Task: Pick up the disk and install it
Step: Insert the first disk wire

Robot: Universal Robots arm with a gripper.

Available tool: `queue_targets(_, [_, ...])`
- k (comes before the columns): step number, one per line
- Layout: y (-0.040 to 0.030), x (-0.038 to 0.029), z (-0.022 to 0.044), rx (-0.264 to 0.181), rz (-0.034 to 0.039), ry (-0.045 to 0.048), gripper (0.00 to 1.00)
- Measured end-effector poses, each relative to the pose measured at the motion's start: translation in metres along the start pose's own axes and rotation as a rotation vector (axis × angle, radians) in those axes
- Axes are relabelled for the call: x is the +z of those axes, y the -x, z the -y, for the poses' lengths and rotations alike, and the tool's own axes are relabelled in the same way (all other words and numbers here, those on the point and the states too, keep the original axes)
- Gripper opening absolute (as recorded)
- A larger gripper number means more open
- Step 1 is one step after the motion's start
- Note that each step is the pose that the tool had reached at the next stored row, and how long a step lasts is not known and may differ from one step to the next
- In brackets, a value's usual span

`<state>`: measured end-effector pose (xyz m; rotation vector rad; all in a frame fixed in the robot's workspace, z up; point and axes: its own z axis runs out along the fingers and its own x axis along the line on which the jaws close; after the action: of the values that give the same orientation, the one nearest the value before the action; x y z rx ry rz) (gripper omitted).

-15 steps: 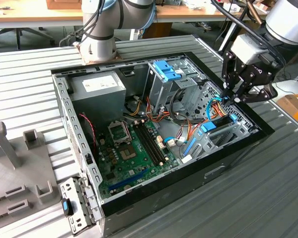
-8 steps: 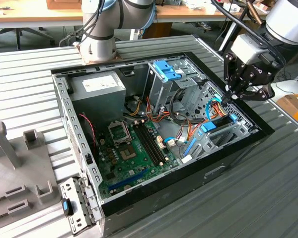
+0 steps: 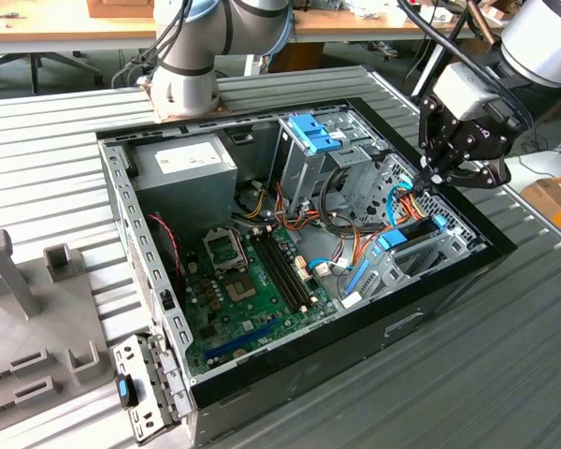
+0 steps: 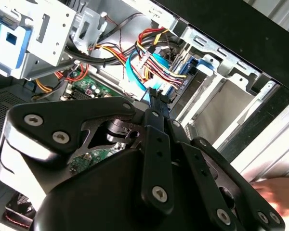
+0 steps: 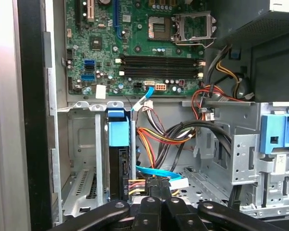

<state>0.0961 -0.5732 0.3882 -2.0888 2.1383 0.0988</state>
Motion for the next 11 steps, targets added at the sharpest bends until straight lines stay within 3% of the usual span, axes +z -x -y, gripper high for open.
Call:
queue_targets(9, [0.0000, 0.0001, 0.0000, 0.001, 0.0003, -0.0001, 0.11])
queue_targets(11, [-0.0005, 0.0029, -0.0002, 0.001, 0.0004, -0.0001, 0.24])
